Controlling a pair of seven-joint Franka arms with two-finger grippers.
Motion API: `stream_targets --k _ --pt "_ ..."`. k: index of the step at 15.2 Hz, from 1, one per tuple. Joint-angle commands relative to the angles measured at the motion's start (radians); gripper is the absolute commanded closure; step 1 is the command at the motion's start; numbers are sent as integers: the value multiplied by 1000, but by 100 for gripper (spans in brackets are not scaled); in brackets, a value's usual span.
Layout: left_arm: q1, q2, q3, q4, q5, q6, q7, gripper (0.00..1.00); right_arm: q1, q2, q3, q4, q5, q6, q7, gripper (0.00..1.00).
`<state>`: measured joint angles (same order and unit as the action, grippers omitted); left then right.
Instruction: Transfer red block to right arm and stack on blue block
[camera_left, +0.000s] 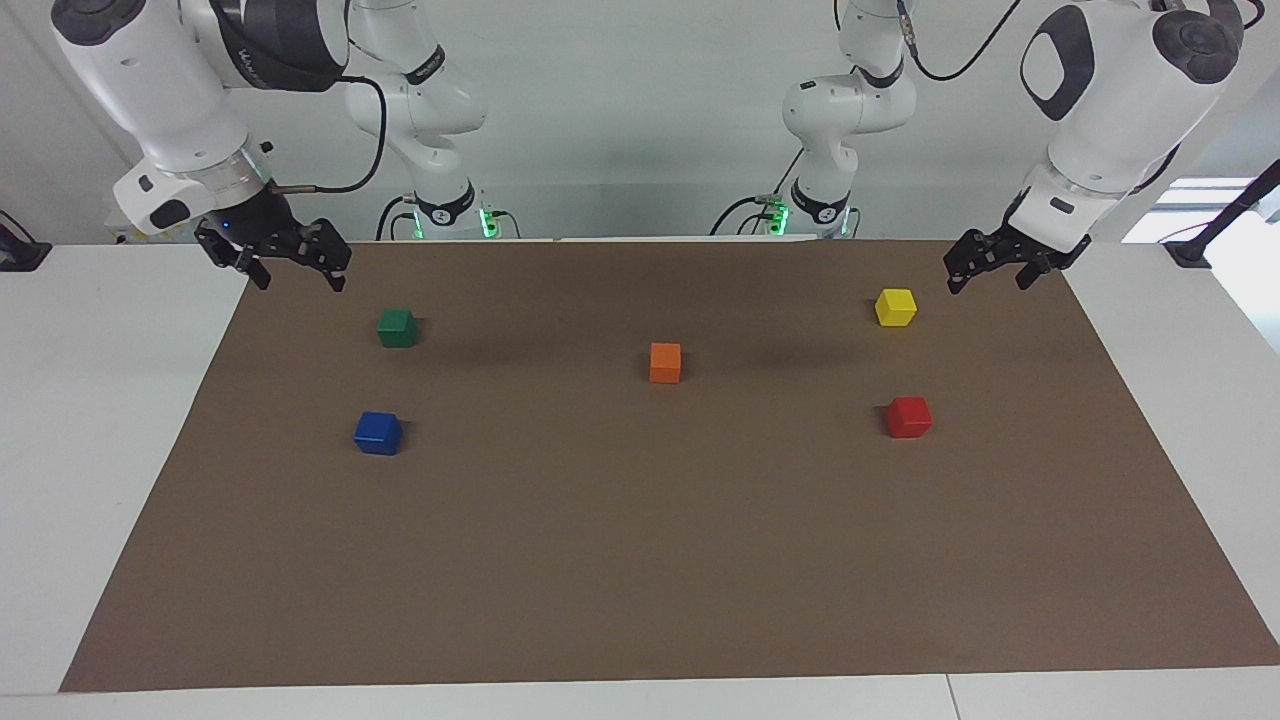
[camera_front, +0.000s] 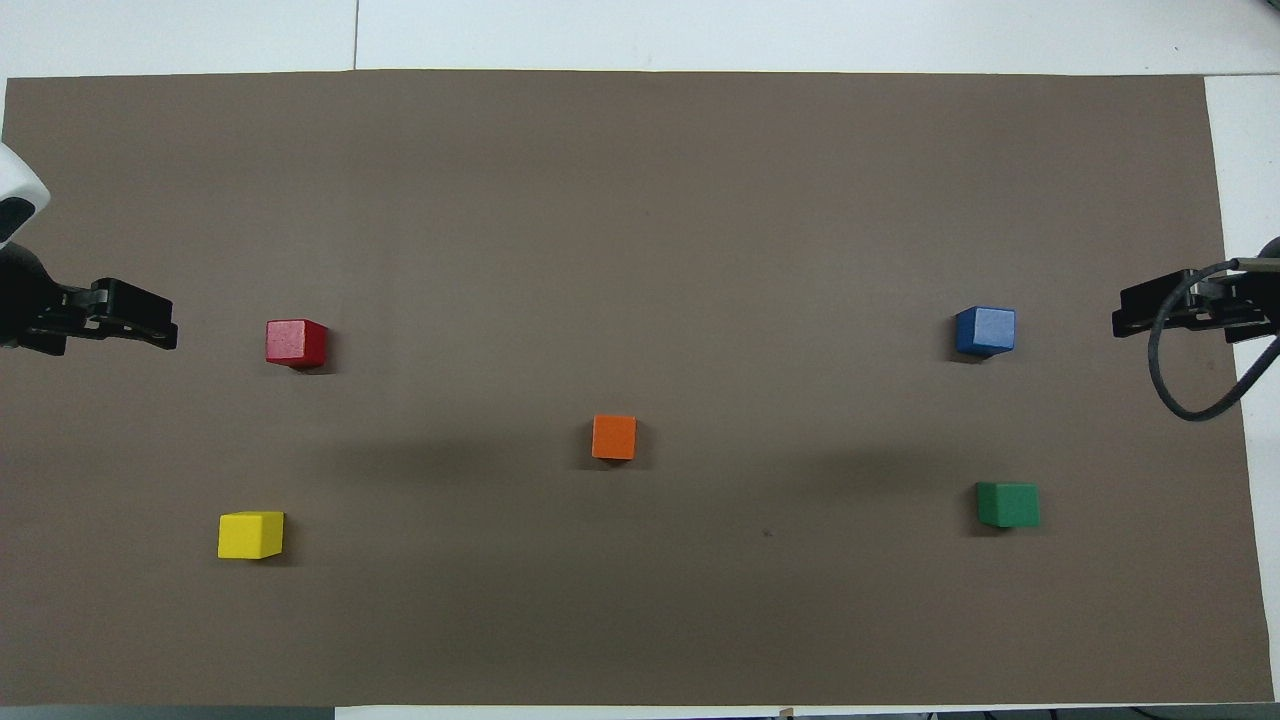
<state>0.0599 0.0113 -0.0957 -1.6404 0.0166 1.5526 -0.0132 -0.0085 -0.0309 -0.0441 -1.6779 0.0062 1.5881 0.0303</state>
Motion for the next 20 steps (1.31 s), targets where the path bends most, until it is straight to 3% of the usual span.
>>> stream_targets --k 1,11,16,20 --pt "-8 -13 10 -18 3 18 -10 0 -18 -24 9 -25 12 -3 -15 0" --pt "-5 -17 11 -16 3 20 -17 0 -18 -24 9 -25 12 -3 -16 0" --pt "-14 -19 14 -96 3 133 -11 0 -19 -24 9 -25 12 -3 -16 0" --pt "-17 22 11 -104 3 159 -13 0 -18 -24 9 -25 12 -2 -15 0"
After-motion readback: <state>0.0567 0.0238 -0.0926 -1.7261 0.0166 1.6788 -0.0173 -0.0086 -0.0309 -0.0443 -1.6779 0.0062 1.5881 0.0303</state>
